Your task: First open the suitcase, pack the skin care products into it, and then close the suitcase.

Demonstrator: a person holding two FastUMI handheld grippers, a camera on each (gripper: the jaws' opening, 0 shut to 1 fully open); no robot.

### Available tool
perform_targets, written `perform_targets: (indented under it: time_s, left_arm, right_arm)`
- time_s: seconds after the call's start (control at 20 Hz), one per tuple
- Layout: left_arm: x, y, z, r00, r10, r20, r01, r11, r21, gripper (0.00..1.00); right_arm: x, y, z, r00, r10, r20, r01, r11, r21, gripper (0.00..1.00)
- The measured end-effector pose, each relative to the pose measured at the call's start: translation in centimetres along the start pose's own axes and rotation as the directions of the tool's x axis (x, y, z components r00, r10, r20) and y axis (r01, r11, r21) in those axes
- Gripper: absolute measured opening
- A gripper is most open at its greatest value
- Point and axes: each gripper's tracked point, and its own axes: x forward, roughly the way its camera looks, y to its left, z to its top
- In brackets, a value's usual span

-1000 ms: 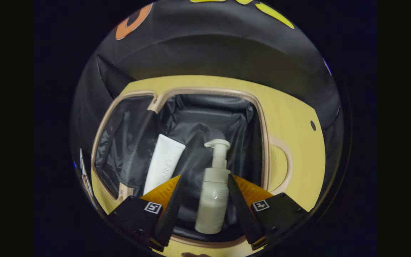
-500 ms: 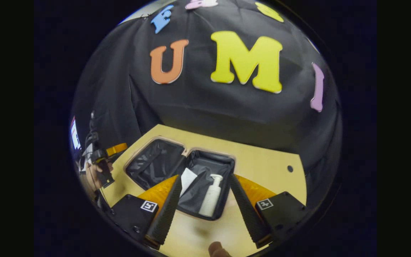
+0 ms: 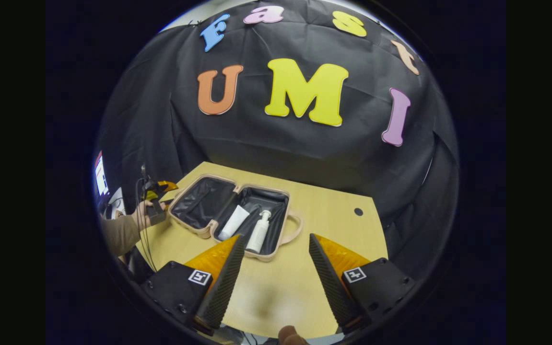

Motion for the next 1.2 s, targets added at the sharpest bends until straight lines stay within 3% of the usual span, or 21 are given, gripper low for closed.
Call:
perform_targets:
  time_s: [0.1,0.2,0.3,0.35,0.5,0.55,0.65,0.85,1.05,1.2]
  left_arm:
    - [0.5,-0.3,-0.2,0.999,-0.041,-0.018,0.04,0.997,-0.063,1.0]
    - [0.6,-0.1,-0.2,0.998,-0.054,-0.018,0.053,0.995,-0.089,0.9]
    - [1.0,0.8,-0.3,0.999,-0.037,-0.022,0.035,0.994,-0.105,0.71]
    - [0.6,0.9,-0.4,0.999,-0.026,-0.023,0.024,0.993,-0.117,0.7]
    - [1.0,1.1,-0.4,1.0,-0.012,-0.017,0.01,0.993,-0.12,0.07]
    - [0.9,0.8,-0.4,0.999,-0.032,-0.023,0.029,0.992,-0.121,0.11]
    - [0.7,0.3,-0.3,0.997,-0.066,-0.029,0.062,0.989,-0.132,0.06]
    - [0.0,-0.6,-0.1,0.999,-0.05,-0.016,0.049,0.998,-0.047,0.03]
    - [-1.8,-4.7,0.7,0.998,-0.014,0.061,0.0,0.975,0.221,0.03]
    - [-3.7,-8.6,0.7,0.992,-0.02,0.125,-0.032,0.915,0.402,0.03]
  right_arm:
    - [-0.6,0.4,-0.2,1.0,-0.003,-0.004,0.003,1.0,-0.022,0.81]
    - [-0.9,1.1,-0.4,1.0,0.003,-0.007,-0.003,1.0,-0.022,0.8]
    - [-1.2,1.6,-0.5,1.0,0.009,-0.009,-0.009,1.0,-0.022,0.81]
    - [-1.3,1.6,-0.5,1.0,0.008,-0.006,-0.008,1.0,-0.023,0.81]
    - [-1.9,1.3,-0.5,1.0,-0.002,0.008,0.002,1.0,-0.007,0.8]
    - [-2.2,1.1,-0.6,1.0,-0.011,0.012,0.011,1.0,0.003,0.81]
    - [-2.8,0.3,-0.3,0.999,-0.037,0.033,0.036,0.999,0.028,0.8]
    - [-3.6,-1.4,0.2,0.995,-0.066,0.074,0.061,0.996,0.061,0.81]
    - [-3.8,-3.6,0.7,0.992,-0.071,0.107,0.062,0.994,0.085,0.81]
    - [-4.1,-5.3,1.1,0.988,-0.077,0.132,0.065,0.993,0.095,0.8]
